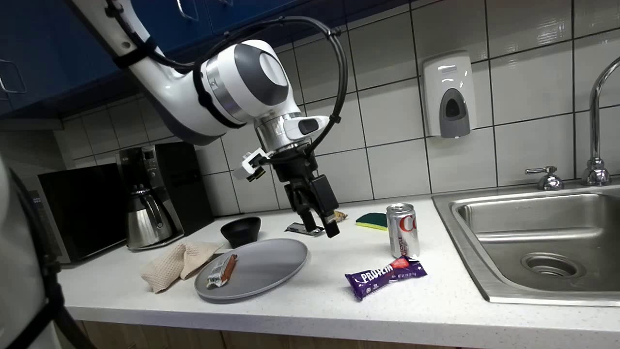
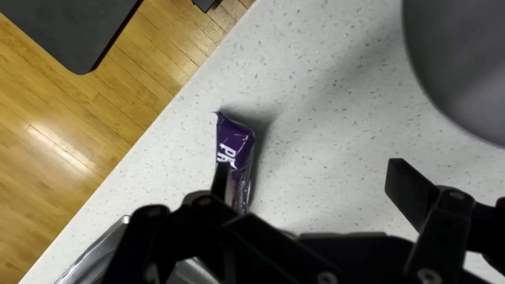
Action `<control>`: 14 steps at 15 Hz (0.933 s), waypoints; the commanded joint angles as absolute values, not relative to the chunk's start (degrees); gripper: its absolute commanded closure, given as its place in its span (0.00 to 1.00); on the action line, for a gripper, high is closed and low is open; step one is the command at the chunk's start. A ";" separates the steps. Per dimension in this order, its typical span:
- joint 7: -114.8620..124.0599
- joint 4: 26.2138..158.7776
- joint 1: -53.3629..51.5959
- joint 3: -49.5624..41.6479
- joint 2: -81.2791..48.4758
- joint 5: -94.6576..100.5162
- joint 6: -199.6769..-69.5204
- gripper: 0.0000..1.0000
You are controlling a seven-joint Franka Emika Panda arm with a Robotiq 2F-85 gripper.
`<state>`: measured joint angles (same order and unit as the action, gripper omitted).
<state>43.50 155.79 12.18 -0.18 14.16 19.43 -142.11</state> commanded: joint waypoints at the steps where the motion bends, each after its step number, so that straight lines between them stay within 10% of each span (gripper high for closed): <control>1: 43.00 156.12 14.92 -1.46 14.62 22.55 -141.69 0.00; 14: 43.67 152.57 17.85 -6.90 5.14 24.59 -150.71 0.00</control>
<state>43.42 155.06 16.91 -6.10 8.45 22.90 -148.54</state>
